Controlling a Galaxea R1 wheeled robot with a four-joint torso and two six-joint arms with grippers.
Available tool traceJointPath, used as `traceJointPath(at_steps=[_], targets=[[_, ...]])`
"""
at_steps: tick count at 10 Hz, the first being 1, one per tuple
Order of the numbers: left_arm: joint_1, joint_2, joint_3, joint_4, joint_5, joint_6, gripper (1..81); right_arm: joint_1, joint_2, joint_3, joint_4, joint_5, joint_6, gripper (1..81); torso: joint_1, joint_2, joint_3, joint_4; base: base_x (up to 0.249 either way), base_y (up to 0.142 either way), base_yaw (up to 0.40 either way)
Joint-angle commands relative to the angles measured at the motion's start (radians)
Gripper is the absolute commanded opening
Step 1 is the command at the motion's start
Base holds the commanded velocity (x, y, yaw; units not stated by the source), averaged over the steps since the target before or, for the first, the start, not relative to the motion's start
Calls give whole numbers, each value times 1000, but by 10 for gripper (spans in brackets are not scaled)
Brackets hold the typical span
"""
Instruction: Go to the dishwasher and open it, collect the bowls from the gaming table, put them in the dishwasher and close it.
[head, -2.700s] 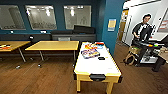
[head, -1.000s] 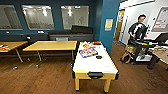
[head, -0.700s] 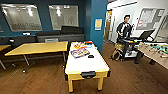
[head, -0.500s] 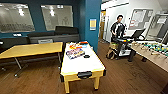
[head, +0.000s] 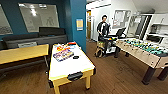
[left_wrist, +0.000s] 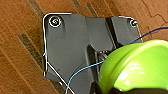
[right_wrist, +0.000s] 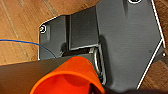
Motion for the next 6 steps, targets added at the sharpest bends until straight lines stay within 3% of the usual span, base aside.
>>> traceJointPath(at_steps=[1,6], targets=[[-33,3,-46,11,33,3,10,43,7,-39,-14,-89,-4,10,0,0,0,0,0,0,-390],[-35,3,-41,12,30,4,10,43,22,-44,-12,-91,-5,10,0,0,0,0,0,0,-390]])
